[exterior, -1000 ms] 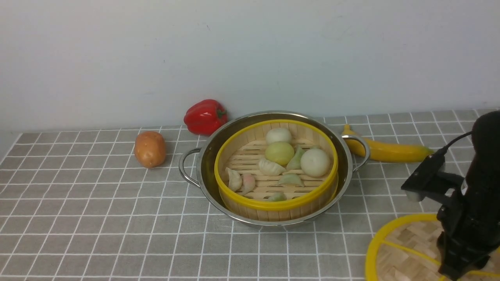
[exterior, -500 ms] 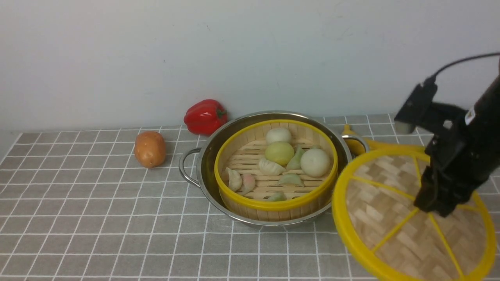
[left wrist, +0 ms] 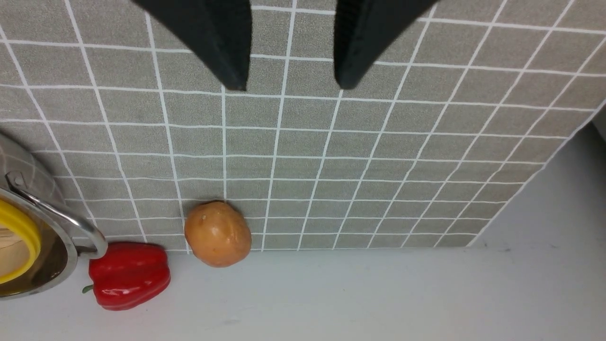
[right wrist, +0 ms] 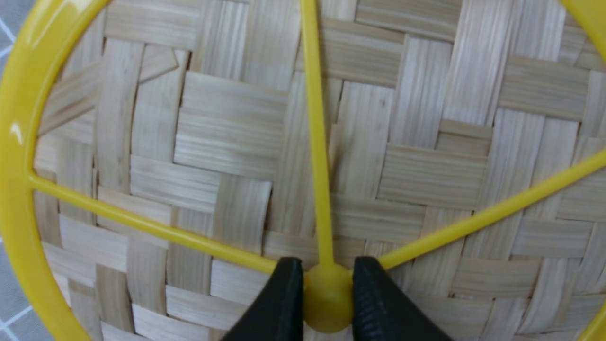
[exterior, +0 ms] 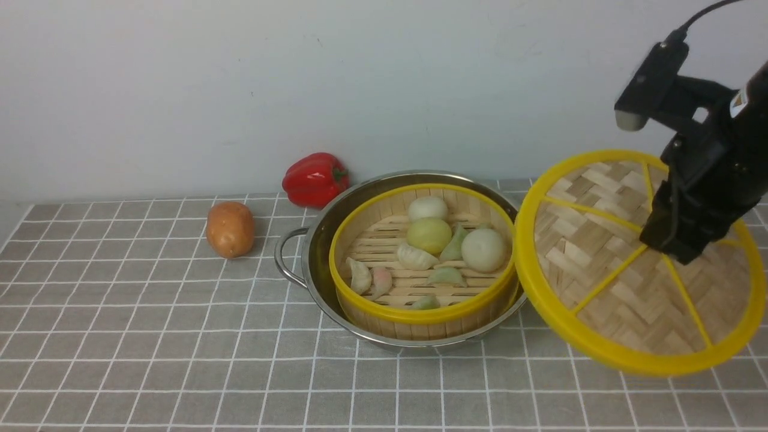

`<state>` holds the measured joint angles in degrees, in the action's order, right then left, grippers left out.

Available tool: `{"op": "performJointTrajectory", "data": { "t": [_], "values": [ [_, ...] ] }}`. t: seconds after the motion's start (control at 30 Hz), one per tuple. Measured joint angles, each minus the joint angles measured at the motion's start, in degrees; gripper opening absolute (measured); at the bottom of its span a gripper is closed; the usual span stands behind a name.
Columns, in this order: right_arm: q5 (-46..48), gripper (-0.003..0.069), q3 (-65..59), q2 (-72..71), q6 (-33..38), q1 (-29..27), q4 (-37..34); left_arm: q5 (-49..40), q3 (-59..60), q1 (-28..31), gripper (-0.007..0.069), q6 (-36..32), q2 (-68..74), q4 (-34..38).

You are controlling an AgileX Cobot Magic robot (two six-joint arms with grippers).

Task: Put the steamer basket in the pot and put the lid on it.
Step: Use the right arm to place the steamer lid on the steamer

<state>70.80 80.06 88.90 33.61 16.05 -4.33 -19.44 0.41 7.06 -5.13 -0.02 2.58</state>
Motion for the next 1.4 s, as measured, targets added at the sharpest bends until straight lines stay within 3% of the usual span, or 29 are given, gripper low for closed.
{"op": "performJointTrajectory", "data": {
  "t": [0.63, 0.83, 1.13, 1.4],
  "values": [
    [0.10, 0.0148, 24.08, 12.59, 6.76, 0.58, -6.19, 0.00, 0.00, 0.00, 0.0243, 0.00, 0.00, 0.00],
    [0.13, 0.0148, 32.21, 20.45, 9.71, 4.75, -6.09, 0.00, 0.00, 0.00, 0.0243, 0.00, 0.00, 0.00],
    [0.08, 0.0148, 34.83, 26.54, 15.85, 11.26, -4.85, 0.00, 0.00, 0.00, 0.0243, 0.00, 0.00, 0.00],
    [0.08, 0.0148, 34.94, 26.68, 15.72, 16.16, -1.14, 0.00, 0.00, 0.00, 0.0243, 0.00, 0.00, -0.05]
  ]
}}
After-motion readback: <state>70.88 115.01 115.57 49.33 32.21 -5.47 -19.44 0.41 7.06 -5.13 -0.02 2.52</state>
